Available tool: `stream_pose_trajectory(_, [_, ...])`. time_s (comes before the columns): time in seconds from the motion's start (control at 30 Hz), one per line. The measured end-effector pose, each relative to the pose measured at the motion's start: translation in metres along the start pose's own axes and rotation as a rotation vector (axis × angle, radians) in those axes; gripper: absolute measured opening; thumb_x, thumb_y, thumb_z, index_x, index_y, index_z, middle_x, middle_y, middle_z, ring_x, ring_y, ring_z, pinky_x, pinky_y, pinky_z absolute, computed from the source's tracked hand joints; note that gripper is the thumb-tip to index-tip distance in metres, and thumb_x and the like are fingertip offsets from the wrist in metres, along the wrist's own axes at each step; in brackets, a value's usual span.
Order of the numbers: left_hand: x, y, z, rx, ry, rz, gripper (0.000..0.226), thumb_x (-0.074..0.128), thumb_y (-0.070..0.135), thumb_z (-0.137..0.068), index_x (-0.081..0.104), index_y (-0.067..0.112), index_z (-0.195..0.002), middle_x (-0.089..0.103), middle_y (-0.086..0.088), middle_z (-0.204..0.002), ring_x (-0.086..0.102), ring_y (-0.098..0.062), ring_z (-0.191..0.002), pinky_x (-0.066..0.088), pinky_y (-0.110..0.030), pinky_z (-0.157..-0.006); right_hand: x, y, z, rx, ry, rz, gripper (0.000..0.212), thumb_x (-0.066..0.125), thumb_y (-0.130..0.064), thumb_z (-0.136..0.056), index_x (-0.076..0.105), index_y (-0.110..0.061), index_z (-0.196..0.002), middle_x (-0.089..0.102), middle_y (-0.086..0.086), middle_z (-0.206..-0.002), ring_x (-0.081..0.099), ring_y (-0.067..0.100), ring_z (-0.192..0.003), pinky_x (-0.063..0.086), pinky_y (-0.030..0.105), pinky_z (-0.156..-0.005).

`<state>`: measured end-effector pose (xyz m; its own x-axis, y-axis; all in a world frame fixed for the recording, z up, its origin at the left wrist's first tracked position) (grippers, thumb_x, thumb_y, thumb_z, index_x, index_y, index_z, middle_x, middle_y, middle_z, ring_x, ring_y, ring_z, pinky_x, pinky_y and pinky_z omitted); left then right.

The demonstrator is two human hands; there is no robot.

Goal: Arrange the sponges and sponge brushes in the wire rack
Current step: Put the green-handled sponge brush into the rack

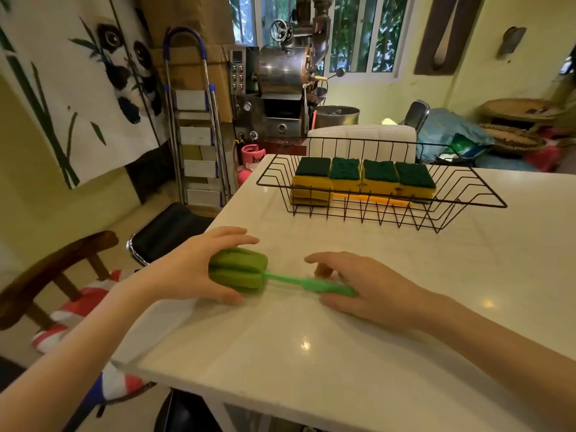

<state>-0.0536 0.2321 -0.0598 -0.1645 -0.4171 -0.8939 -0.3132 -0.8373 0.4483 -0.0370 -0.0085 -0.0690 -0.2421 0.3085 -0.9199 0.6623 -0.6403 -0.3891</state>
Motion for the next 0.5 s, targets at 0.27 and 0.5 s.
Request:
stream_pose_trajectory(0.27, [-0.006, 0.011, -0.016, 0.032, 0.027, 0.008, 0.057, 0.076, 0.035, -0.066, 0.044, 0.048, -0.111, 0.047, 0.028, -0.106, 0.047, 0.000, -0.102, 0.038, -0.015, -0.085, -0.010, 0.003, 0.000, -0.006, 0.066, 0.040, 0.034, 0.052, -0.020, -0.089, 0.051, -0.028, -0.122, 0.060, -0.009, -0.114, 0.049, 0.003, -0.090, 0.046, 0.019, -0.085])
stream_pose_trajectory(0.5, [-0.031, 0.045, -0.044, 0.171, 0.243, -0.084, 0.059, 0.074, 0.030, -0.067, 0.047, 0.033, -0.120, 0.045, 0.026, -0.099, 0.046, 0.006, -0.093, 0.036, -0.011, -0.077, -0.056, 0.024, -0.006, 0.016, 0.254, 0.051, 0.030, 0.058, -0.014, -0.085, 0.060, -0.023, -0.114, 0.055, -0.015, -0.096, 0.052, 0.002, -0.085, 0.041, 0.011, -0.074])
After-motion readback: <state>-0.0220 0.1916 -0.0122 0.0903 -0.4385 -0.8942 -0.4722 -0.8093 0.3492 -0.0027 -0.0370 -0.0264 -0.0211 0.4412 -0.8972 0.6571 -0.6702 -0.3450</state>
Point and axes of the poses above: each hand's wrist, its own z-axis away from the middle knuckle, its own x-axis out of the palm, y = z × x, the point moved 3 cm from there along -z, towards the middle knuckle
